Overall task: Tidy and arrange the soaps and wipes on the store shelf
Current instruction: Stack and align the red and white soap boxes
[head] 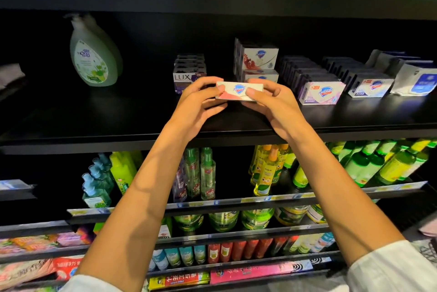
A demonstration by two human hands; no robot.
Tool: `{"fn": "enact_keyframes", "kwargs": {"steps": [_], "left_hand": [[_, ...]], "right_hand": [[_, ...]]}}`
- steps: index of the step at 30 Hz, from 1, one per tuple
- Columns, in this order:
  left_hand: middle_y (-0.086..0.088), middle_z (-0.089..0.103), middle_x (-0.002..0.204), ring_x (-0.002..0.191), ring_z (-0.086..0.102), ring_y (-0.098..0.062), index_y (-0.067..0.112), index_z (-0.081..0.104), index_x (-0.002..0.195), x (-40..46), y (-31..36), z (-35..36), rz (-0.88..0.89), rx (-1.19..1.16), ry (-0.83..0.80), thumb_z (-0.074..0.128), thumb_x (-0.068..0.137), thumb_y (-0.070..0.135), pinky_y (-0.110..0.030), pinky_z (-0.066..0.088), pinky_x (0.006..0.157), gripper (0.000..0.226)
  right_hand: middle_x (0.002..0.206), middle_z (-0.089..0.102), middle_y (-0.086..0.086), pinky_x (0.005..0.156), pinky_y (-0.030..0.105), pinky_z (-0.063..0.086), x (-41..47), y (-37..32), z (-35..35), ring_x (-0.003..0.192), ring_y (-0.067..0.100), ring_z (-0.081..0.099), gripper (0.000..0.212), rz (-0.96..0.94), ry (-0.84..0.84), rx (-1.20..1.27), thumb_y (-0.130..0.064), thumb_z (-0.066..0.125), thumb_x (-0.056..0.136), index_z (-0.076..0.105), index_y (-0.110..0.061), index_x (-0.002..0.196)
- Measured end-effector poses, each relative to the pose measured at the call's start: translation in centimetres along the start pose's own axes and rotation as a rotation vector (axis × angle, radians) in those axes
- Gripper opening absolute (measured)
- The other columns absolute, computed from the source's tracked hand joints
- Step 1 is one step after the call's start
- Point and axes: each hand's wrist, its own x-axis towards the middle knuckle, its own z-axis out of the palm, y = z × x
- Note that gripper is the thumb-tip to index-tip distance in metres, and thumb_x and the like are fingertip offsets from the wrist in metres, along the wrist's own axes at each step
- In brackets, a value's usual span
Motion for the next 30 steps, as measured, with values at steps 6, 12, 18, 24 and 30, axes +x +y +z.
{"fn": "enact_keyframes", "kwargs": {"steps": [6,12,18,24,30], "left_hand": [[-0.017,0.074,0.121,0.113,0.073,-0.028,0.000,0.063,0.128,0.11,0.16,-0.04,-0.033,-0.087,0.004,0.067,0.101,0.020,-0.048,0.060,0.096,0.034],[-0.015,0.076,0.118,0.109,0.074,-0.028,0.003,0.064,0.130,0.55,-0.15,-0.58,-0.046,-0.048,0.029,0.067,0.098,0.005,-0.042,0.061,0.095,0.033],[-0.010,0.076,0.119,0.112,0.074,-0.024,0.009,0.063,0.131,0.55,-0.37,-0.60,0.015,0.020,0.023,0.066,0.096,0.000,-0.044,0.059,0.099,0.036],[-0.010,0.074,0.122,0.116,0.071,-0.022,0.014,0.062,0.131,0.24,-0.22,-0.55,0.025,0.012,-0.016,0.066,0.094,-0.003,-0.041,0.059,0.099,0.041],[-0.013,0.074,0.120,0.113,0.072,-0.027,0.012,0.060,0.132,0.12,-0.05,-0.23,-0.015,-0.024,-0.006,0.069,0.098,0.010,-0.050,0.061,0.092,0.036]], "right_hand": [[0.126,0.072,0.012,0.099,0.039,0.059,-0.04,0.04,-0.07,0.118,0.020,0.071,0.055,-0.033,0.005,-0.055,-0.002,0.080,0.087,0.060,-0.006,0.138],[0.120,0.071,0.004,0.095,0.036,0.060,-0.05,0.03,0.13,0.116,0.019,0.071,0.062,-0.044,-0.026,-0.071,0.001,0.079,0.085,0.054,-0.009,0.141],[0.115,0.075,0.009,0.092,0.048,0.062,0.20,-0.32,0.37,0.111,0.027,0.074,0.041,0.064,0.005,0.073,-0.018,0.071,0.098,0.057,-0.010,0.136],[0.115,0.076,0.017,0.079,0.045,0.066,0.14,-0.18,0.09,0.108,0.033,0.075,0.035,0.059,0.001,0.045,-0.014,0.071,0.097,0.065,-0.002,0.130],[0.116,0.076,0.015,0.084,0.049,0.064,-0.07,0.02,-0.03,0.109,0.032,0.074,0.040,-0.002,0.043,0.043,-0.002,0.074,0.093,0.063,-0.005,0.131]]}}
